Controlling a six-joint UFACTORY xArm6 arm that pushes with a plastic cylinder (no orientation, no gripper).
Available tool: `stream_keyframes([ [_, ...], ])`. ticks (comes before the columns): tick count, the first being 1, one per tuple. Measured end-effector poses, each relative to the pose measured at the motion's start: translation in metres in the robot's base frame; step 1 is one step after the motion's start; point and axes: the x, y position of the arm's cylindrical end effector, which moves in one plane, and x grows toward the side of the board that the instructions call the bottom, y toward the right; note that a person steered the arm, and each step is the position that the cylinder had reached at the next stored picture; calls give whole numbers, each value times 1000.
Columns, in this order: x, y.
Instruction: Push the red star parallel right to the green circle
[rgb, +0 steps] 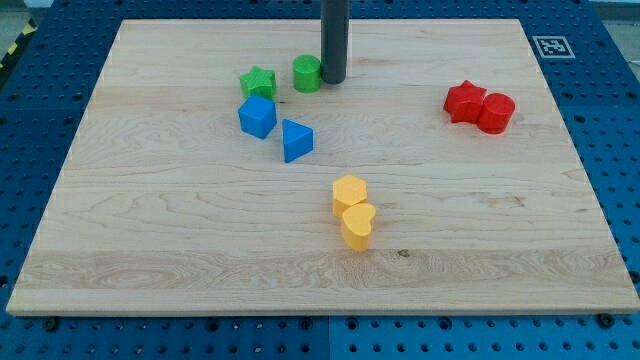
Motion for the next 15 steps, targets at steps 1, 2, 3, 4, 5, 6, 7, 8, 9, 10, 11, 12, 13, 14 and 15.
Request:
stream_keyframes([
  [1, -2, 70],
  [2, -2, 165],
  [3, 7, 235],
  [4, 48, 239],
  [5, 74, 233],
  [6, 95, 232],
  [7, 89, 231],
  [8, 67, 228],
  [9, 66, 204],
  [10, 64, 175],
  [11, 39, 160],
  [12, 22, 140],
  [13, 38, 134],
  [14, 57, 134],
  [15, 68, 128],
])
